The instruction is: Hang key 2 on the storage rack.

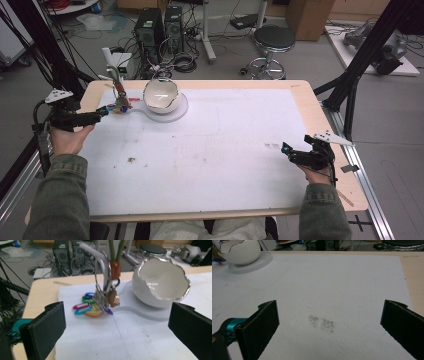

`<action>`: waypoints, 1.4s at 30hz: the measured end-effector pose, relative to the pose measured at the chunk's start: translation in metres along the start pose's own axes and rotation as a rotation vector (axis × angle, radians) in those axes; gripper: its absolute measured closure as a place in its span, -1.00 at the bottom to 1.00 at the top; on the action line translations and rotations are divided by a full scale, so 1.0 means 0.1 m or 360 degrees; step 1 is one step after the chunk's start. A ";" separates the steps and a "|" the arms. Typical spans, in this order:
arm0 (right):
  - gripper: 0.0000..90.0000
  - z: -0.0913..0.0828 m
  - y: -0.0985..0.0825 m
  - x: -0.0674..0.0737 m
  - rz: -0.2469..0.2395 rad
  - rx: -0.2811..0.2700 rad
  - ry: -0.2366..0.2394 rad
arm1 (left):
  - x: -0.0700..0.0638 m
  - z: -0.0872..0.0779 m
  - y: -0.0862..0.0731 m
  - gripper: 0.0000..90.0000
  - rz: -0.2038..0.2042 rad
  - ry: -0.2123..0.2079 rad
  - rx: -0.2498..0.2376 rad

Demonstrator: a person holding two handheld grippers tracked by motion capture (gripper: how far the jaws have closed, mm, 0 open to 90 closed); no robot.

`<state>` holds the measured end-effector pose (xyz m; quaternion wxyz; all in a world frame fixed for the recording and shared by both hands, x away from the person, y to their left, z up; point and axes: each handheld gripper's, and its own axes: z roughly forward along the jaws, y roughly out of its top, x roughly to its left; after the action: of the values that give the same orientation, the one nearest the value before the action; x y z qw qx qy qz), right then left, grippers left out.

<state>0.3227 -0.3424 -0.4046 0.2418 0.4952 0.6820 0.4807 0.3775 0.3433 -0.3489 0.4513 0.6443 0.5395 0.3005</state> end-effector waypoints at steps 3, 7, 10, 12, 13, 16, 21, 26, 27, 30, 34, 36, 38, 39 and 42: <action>-0.98 0.00 0.00 0.01 -0.0008 0.0000 0.0002 | -0.01 -0.01 -0.07 -0.96 -0.0013 -0.0004 -0.0014; -0.98 0.00 0.00 0.01 -0.0006 0.0000 0.0000 | -0.04 -0.05 -0.17 -0.96 -0.0015 0.0001 -0.0045; -0.98 0.00 0.00 0.00 0.0000 0.0004 -0.0009 | -0.05 -0.07 -0.26 -0.96 -0.0028 0.0001 -0.0054; -0.98 -0.01 -0.01 0.00 0.0000 0.0005 -0.0009 | -0.05 -0.08 -0.31 -0.96 -0.0047 0.0011 -0.0076; -0.98 -0.01 -0.01 0.00 -0.0002 0.0004 -0.0011 | -0.05 -0.09 -0.34 -0.96 -0.0052 0.0017 -0.0080; -0.98 -0.01 -0.01 0.02 -0.0006 0.0008 -0.0008 | -0.07 -0.12 -0.41 -0.96 -0.0039 0.0058 -0.0152; -0.98 -0.02 -0.01 0.03 -0.0015 0.0004 -0.0013 | -0.10 -0.20 -0.50 -0.92 -0.0013 0.0075 -0.0235; -0.98 -0.03 -0.01 0.02 -0.0009 0.0001 -0.0016 | -0.13 -0.24 -0.59 -0.92 0.0003 0.0090 -0.0242; -0.98 -0.04 -0.01 0.02 -0.0006 0.0002 -0.0017 | -0.13 -0.25 -0.61 -0.92 0.0009 0.0090 -0.0238; -0.98 -0.04 -0.01 0.02 -0.0008 -0.0003 -0.0019 | -0.14 -0.27 -0.67 -0.92 0.0018 0.0109 -0.0239; -0.98 -0.04 -0.01 0.01 -0.0010 -0.0002 -0.0021 | -0.17 -0.30 -0.74 -0.92 0.0065 0.0128 -0.0242; -0.98 -0.05 -0.01 0.01 -0.0014 -0.0008 -0.0024 | -0.18 -0.33 -0.77 -0.92 0.0074 0.0136 -0.0245; -0.98 -0.05 -0.01 0.01 -0.0010 -0.0010 -0.0023 | -0.19 -0.36 -0.78 -0.92 0.0054 0.0127 -0.0266; -0.98 -0.04 -0.01 0.01 -0.0012 -0.0007 -0.0025 | -0.19 -0.37 -0.78 -0.92 0.0043 0.0125 -0.0283; -0.98 -0.04 -0.01 0.02 -0.0012 0.0000 -0.0023 | -0.20 -0.40 -0.79 -0.92 0.0012 0.0127 -0.0319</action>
<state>0.3185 -0.3420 -0.4039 0.2486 0.4960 0.6821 0.4763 0.3041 0.3348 -0.4019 0.4904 0.5855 0.5219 0.3799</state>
